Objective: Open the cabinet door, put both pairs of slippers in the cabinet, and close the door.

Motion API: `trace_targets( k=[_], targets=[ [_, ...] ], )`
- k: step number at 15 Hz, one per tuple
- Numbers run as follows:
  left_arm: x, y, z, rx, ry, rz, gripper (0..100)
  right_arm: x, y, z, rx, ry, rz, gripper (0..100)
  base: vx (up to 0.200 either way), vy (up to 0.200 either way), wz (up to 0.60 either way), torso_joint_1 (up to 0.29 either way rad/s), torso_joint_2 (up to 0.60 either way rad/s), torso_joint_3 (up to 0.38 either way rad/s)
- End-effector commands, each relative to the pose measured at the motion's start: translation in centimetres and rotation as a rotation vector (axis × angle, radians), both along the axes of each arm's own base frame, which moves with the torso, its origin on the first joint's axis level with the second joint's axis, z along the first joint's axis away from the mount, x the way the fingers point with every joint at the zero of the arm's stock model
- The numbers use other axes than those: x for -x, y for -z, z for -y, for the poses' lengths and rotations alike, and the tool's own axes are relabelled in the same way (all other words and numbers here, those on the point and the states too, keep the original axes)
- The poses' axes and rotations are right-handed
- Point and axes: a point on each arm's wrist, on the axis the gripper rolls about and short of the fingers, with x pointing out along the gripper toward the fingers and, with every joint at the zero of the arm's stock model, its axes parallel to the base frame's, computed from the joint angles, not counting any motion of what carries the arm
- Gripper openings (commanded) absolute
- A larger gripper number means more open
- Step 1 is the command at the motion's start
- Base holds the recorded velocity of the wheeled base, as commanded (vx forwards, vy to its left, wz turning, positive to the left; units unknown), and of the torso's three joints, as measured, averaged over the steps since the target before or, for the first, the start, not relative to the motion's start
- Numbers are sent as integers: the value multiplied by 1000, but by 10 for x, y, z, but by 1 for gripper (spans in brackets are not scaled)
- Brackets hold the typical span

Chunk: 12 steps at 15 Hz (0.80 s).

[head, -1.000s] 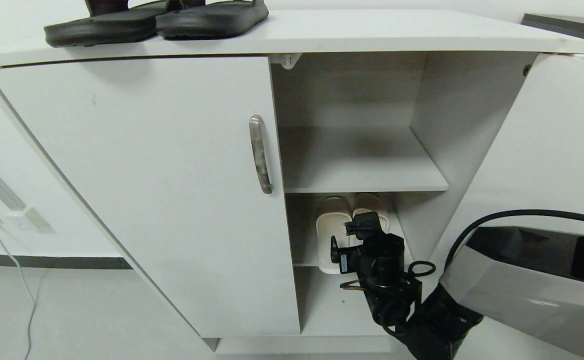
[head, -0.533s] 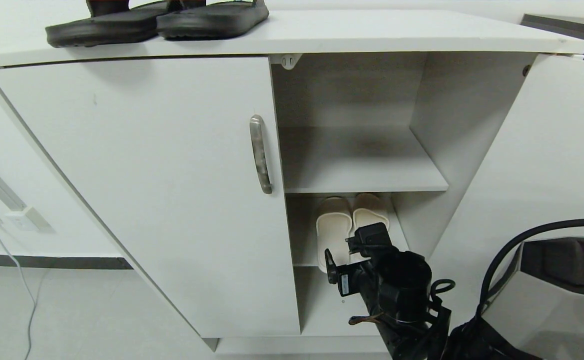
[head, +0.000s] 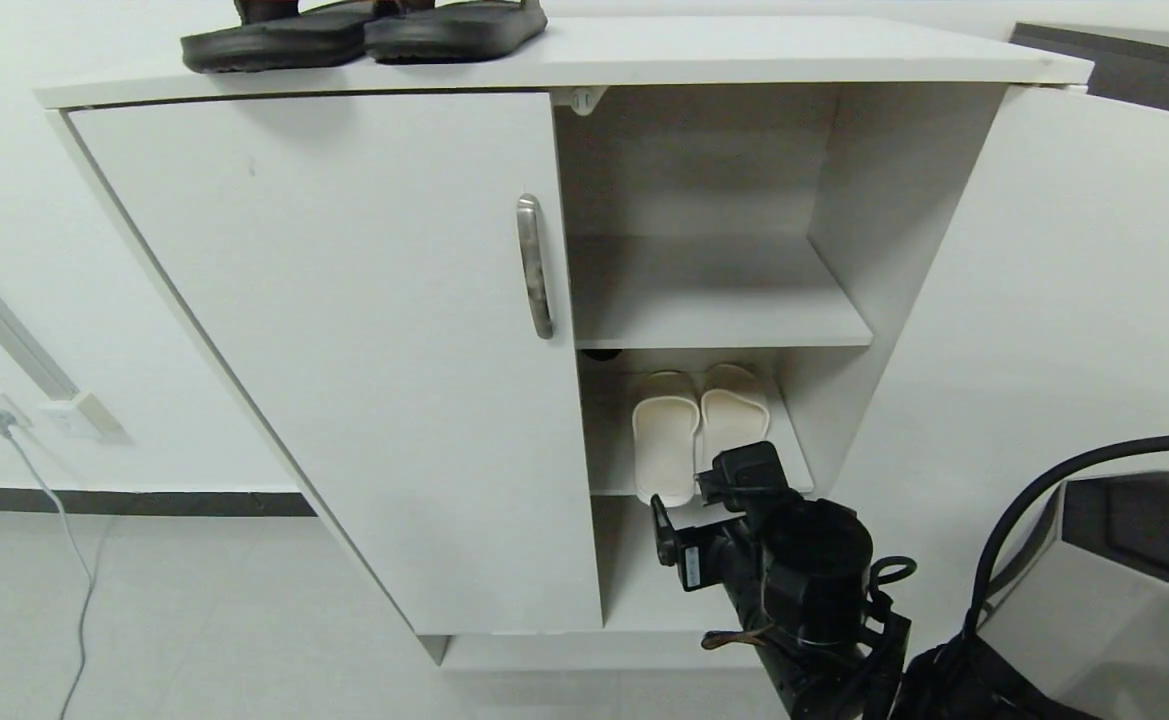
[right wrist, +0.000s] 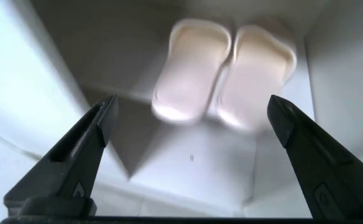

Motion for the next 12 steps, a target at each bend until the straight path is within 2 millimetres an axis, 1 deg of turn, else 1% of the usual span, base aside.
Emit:
trace_targets(
  k=[1, 5, 12],
  targets=[
    [0, 0, 0, 1, 0, -2, 0, 0, 0, 0, 1, 0, 0, 100, 0, 0, 0, 0, 0, 0],
    [0, 0, 0, 1, -2, -2, 0, 1, -4, 1, -5, 2, 6, 100, 0, 0, 0, 0, 0, 0],
    [0, 0, 0, 1, -2, -1, 0, 1, -1, 3, 19, 2, 0, 100, 0, 0, 0, 0, 0, 0]
  ],
)
